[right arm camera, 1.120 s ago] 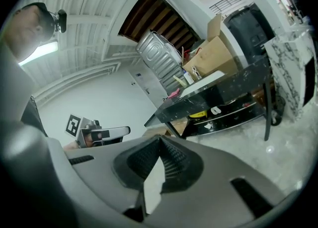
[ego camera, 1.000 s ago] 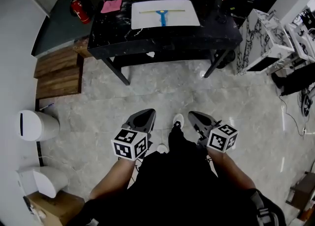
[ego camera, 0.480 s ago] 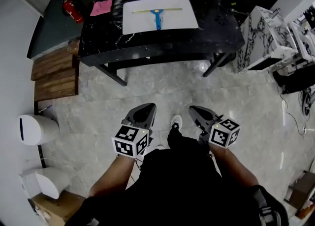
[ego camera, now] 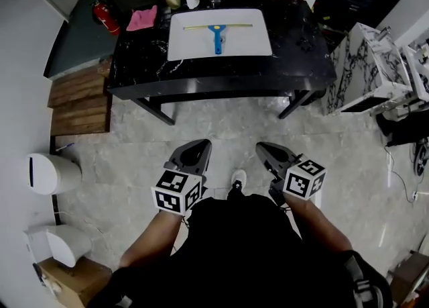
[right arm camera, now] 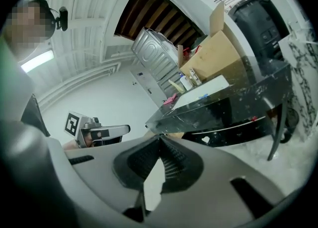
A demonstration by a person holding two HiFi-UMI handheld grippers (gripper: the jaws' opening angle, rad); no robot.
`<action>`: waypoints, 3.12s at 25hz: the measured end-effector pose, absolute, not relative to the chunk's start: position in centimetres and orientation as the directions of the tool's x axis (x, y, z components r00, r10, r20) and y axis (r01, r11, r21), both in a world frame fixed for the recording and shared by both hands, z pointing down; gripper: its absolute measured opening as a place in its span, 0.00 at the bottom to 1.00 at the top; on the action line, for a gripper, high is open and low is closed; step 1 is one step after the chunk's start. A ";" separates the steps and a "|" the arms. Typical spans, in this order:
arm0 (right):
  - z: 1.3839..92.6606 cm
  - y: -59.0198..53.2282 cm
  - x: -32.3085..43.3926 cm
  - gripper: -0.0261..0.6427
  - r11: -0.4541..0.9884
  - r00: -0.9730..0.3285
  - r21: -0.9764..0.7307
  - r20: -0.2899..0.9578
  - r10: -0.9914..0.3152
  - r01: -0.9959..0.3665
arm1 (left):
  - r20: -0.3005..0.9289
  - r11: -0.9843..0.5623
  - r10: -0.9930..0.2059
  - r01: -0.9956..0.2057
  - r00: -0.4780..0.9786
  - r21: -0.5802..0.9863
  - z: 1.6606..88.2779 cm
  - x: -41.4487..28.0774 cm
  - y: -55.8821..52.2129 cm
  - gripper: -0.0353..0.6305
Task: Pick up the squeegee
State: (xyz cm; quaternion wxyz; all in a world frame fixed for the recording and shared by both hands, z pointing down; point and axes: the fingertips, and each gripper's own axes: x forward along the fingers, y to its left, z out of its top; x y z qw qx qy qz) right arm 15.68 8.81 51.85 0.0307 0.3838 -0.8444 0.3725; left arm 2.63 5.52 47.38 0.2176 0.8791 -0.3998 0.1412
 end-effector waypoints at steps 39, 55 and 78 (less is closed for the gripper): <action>49.6 -3.2 19.1 0.05 0.442 -0.659 -0.564 0.263 -0.705 -0.698 | 0.385 -0.571 -0.646 -0.752 0.660 0.330 45.6 5.7 -7.6 0.08; 45.6 -18.4 14.2 0.05 0.466 -0.628 -0.465 0.296 -0.719 -0.752 | 0.308 -0.645 -0.620 -0.692 0.722 0.325 42.8 2.0 -23.0 0.08; 48.6 -31.3 9.1 0.05 0.356 -0.486 -0.354 0.416 -0.768 -0.865 | 0.375 -0.715 -0.493 -0.611 0.785 0.341 47.4 -2.6 -35.9 0.08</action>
